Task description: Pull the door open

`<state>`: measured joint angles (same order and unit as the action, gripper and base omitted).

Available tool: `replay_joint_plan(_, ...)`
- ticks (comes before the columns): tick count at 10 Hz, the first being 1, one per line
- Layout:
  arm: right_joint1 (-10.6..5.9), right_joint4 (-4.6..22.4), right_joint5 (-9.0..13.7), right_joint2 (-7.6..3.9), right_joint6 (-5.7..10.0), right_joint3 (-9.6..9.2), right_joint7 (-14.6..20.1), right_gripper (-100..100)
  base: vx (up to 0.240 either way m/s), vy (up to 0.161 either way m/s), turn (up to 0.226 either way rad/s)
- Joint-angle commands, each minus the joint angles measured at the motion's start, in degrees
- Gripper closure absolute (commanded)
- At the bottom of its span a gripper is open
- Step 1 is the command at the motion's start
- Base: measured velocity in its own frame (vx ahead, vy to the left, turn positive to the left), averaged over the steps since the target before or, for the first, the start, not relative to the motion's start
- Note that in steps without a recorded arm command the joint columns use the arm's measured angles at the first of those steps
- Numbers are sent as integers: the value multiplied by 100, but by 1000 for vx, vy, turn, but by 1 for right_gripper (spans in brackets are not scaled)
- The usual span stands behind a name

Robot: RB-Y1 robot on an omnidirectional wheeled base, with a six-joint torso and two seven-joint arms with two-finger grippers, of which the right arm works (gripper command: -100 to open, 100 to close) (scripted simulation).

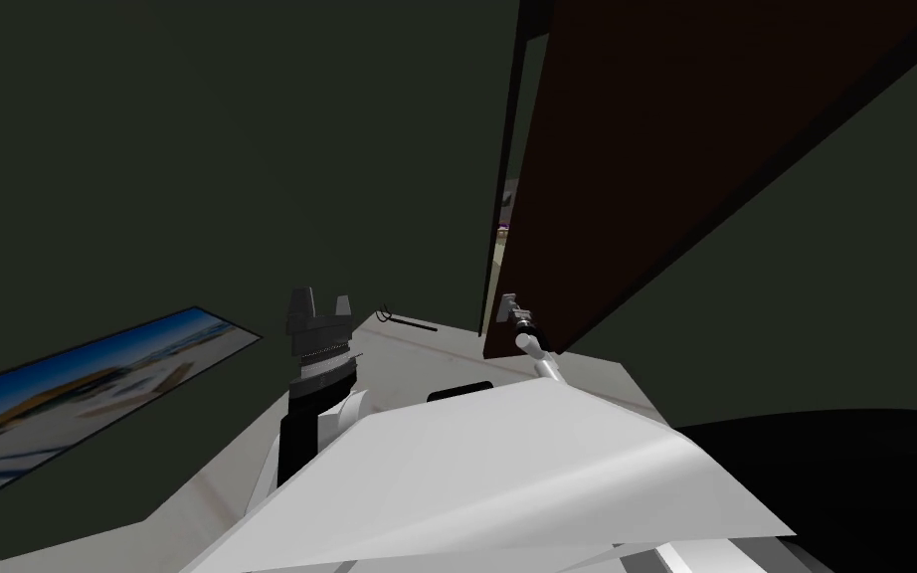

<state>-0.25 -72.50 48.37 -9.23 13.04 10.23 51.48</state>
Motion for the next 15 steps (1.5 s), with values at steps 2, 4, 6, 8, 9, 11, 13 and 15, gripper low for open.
replay_joint_plan(2, 37, -46, -30, 4, 113, -182, 49, -100, -52, -40, 73)
replay_joint_plan(4, 47, -59, -38, 5, 144, -232, 63, -100, -150, -100, 65)
replay_joint_plan(6, 70, -86, -56, 7, 213, -341, 93, -100, -109, -62, 53)
replay_joint_plan(8, 94, -117, -76, 9, 288, -461, 126, -100, -71, -52, 73)
replay_joint_plan(9, 107, -133, -87, 10, 327, -524, 144, -100, -87, -57, 102)
replay_joint_plan(11, 146, -180, -118, 13, 447, -713, 196, -100, -135, -84, 135)
replay_joint_plan(13, 159, -196, -128, 14, 485, -775, 213, -100, -105, -56, 53)
replay_joint_plan(15, 171, -211, -138, 14, 523, -835, 229, -100, -59, -19, 39)
